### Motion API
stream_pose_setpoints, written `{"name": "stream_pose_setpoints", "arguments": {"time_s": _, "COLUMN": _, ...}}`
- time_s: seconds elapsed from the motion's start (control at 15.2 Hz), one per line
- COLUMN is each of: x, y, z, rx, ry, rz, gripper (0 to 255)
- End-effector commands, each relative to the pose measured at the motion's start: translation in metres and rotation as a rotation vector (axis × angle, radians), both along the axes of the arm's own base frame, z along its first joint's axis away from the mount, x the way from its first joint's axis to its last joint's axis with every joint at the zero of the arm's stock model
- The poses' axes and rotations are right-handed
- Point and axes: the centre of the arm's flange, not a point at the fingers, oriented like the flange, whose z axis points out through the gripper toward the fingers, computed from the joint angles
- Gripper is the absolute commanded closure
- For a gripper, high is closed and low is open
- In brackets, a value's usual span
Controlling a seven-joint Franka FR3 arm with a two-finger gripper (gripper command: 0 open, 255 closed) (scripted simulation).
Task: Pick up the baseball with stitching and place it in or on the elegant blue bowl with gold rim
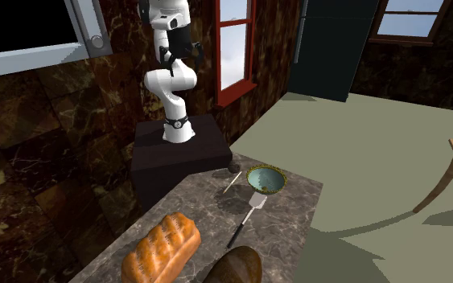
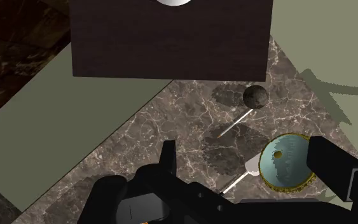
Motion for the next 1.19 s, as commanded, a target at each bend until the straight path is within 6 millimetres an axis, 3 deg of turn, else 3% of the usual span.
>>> {"name": "stream_pose_setpoints", "arguments": {"time_s": 0.0, "x": 0.0, "y": 0.0, "z": 0.0, "rx": 0.0, "ry": 0.0, "rz": 0.0, "gripper": 0}}
{"name": "stream_pose_setpoints", "arguments": {"time_s": 1.12, "x": -0.006, "y": 0.082, "z": -0.207, "rx": 0.029, "ry": -0.031, "rz": -0.019, "gripper": 0}}
